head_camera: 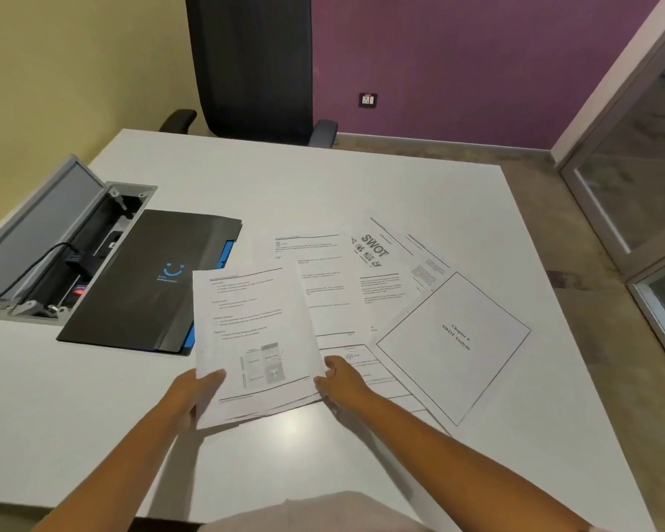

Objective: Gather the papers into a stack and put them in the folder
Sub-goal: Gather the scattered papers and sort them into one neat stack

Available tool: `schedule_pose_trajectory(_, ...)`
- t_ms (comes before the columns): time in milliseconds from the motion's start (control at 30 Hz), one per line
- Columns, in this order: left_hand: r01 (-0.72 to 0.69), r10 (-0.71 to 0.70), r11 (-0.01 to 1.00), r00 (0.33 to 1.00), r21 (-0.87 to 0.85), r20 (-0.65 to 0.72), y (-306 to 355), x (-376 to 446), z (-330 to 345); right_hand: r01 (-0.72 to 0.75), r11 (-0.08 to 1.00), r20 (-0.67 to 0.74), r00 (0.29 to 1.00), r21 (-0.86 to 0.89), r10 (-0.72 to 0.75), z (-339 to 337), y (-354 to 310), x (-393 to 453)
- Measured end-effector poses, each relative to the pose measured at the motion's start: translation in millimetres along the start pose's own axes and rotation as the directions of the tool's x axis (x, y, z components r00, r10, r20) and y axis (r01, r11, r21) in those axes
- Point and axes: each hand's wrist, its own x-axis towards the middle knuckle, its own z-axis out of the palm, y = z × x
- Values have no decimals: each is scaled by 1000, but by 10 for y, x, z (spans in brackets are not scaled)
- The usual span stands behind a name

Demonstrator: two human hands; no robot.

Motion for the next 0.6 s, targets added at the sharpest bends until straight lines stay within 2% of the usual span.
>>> schedule_pose_trajectory(67,-48,45,998,997,47,61,21,-68,59,-58,992,41,998,109,54,-1,-9,-2)
schedule_pose_trajectory(167,-177,170,977,983,123,62,50,-144,155,-48,982,73,997,184,36,-76,-30,-38)
schedule_pose_trajectory(267,-237,233,971,969,43,85,49,-163,164,-5,979,60,998,202,-7,-174,-26,-68)
schedule_pose_trajectory(400,-320,323,942,946,-103,20,102,-152,176,126,974,-39,992,189,-121,-271,-79,-102)
schedule_pose_trajectory(600,-450,455,871,890,-196,-20,330,-198,191,220,963,-103,973,154,-206,-350,-275,-89)
